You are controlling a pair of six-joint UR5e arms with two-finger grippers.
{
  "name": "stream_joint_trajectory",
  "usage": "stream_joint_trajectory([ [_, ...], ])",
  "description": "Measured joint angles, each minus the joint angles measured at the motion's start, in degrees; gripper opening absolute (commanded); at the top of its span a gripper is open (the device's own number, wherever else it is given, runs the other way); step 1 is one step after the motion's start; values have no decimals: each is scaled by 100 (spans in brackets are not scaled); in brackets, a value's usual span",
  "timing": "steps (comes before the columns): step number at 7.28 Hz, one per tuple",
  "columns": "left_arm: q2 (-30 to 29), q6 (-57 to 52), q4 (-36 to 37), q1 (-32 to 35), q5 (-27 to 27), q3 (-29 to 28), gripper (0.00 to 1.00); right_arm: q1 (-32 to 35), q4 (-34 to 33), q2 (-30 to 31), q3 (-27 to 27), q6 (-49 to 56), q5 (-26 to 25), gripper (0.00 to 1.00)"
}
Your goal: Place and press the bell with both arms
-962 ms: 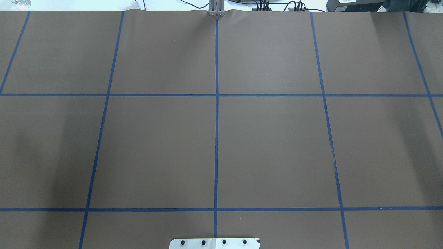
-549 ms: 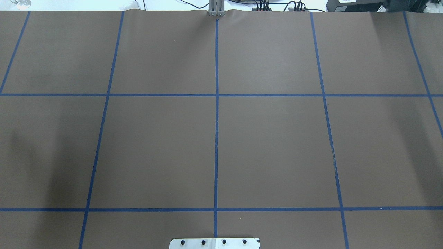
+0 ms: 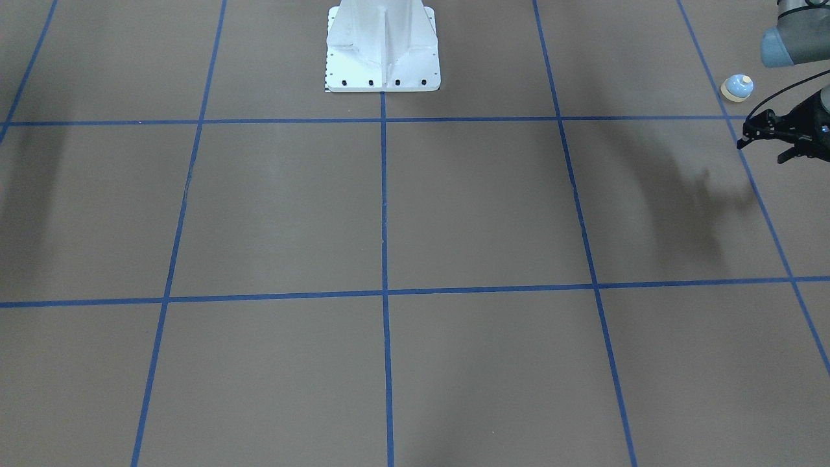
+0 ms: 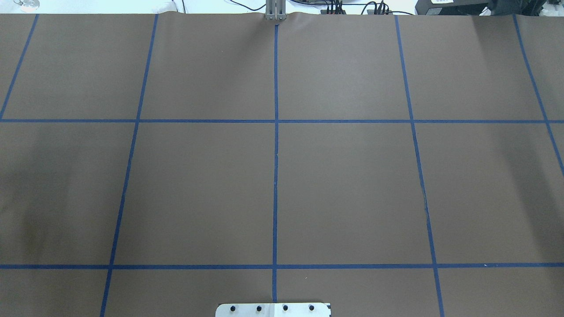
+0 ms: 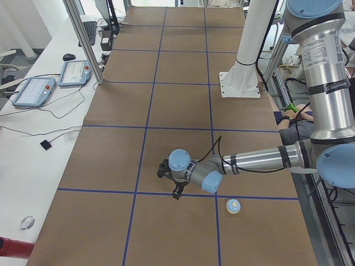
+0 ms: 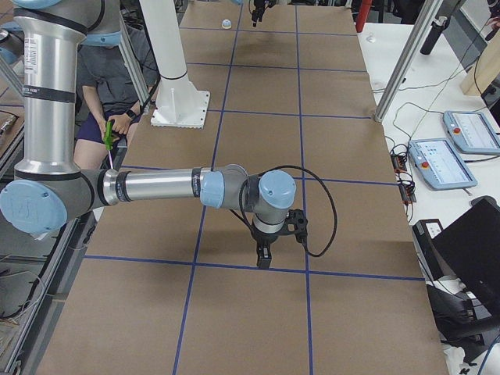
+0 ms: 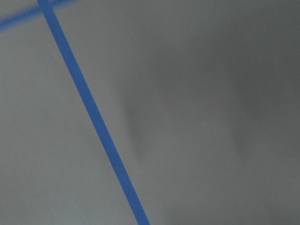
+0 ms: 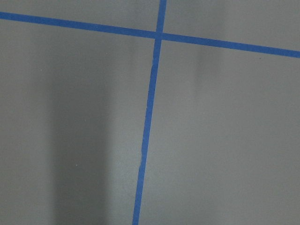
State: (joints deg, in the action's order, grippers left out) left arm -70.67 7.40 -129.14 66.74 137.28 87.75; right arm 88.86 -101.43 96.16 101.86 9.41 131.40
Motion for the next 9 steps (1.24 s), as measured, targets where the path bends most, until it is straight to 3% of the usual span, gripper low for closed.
stream_joint_trajectory([
  [3,899,462,-575,-476,-26,0,100,-1,0,0,9,29,0,100],
  [6,1093,2147,-1198,-1727,-494,-12,100,-1,0,0,31,34,0,100],
  [9,1396,2335,-1310,-2023,-781,-8,100,-1,0,-2,48,35,3,100],
])
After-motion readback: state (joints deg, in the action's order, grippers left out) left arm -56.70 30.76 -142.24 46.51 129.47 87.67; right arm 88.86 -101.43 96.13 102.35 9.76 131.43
